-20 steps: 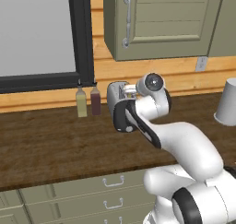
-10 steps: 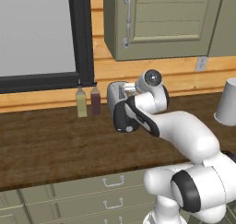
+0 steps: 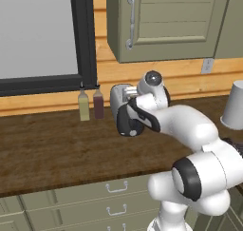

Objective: Start the toaster. Once the lever pops up, take the bread to the plate on the dining counter.

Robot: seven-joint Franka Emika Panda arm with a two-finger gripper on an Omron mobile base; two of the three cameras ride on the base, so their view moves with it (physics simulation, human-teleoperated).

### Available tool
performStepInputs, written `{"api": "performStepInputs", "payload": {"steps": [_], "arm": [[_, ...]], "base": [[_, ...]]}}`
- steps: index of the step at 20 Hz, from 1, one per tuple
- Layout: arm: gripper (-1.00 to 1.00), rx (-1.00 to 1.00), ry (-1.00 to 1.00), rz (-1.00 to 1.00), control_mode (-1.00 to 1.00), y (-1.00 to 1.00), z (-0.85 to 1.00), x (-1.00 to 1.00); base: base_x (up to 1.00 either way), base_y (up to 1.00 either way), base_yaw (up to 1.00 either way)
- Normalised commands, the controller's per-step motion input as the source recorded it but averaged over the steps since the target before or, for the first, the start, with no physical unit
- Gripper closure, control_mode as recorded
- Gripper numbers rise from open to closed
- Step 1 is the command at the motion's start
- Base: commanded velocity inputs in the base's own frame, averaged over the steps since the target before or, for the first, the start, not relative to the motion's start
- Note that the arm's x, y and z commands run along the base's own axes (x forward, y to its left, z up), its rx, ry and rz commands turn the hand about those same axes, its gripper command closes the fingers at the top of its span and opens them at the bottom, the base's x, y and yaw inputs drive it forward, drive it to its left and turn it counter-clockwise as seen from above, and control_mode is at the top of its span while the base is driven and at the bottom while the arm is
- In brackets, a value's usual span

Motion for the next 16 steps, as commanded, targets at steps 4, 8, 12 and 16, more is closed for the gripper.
{"api": "performStepInputs", "payload": {"steps": [4, 8, 12, 16], "arm": [[-1.0, 0.0, 0.08, 0.0, -1.0, 0.0, -0.17, 0.29], [-1.0, 0.0, 0.0, 0.0, -1.0, 0.0, -0.18, 0.18], [-1.0, 0.0, 0.01, 0.0, -1.0, 0.0, -0.05, 0.36], [-1.0, 0.0, 0.0, 0.0, -1.0, 0.0, 0.0, 0.35]], "base": [[0.0, 0.0, 0.0], [0.0, 0.0, 0.0], [0.0, 0.0, 0.0], [0.0, 0.0, 0.0]]}}
